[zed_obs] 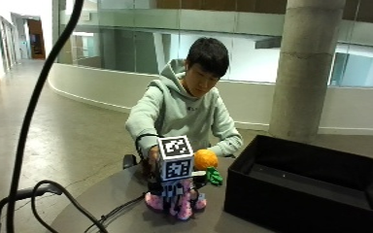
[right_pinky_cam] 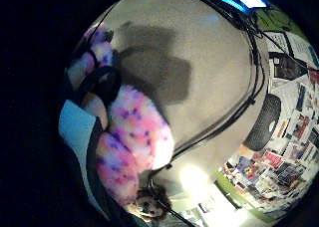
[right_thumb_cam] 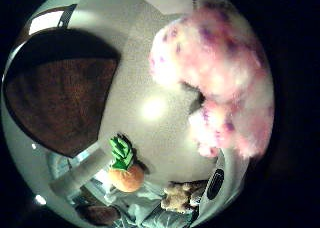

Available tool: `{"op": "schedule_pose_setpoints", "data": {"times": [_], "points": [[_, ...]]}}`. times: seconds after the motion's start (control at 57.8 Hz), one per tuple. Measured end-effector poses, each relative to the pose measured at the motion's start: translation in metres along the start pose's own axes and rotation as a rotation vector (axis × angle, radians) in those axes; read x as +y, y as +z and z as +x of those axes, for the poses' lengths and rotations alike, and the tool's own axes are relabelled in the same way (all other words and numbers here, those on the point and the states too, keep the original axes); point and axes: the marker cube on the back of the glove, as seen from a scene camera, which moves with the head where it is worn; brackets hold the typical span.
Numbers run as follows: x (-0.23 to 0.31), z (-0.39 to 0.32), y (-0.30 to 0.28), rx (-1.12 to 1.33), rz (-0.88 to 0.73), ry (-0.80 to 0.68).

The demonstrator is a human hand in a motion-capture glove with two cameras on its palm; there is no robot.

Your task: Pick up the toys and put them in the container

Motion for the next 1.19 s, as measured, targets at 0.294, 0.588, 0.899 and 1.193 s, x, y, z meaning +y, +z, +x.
{"op": "schedule_pose_setpoints", "data": {"times": [0.294,0.588,0.899,1.193], "points": [[0.021,-0.021,-0.037,-0.027,0.034,-0.037],[0.064,-0.064,-0.118,-0.039,0.1,-0.079],[0.093,-0.161,-0.196,0.015,0.257,-0.186],[0.09,-0.257,-0.186,-0.048,0.206,-0.362]]}}
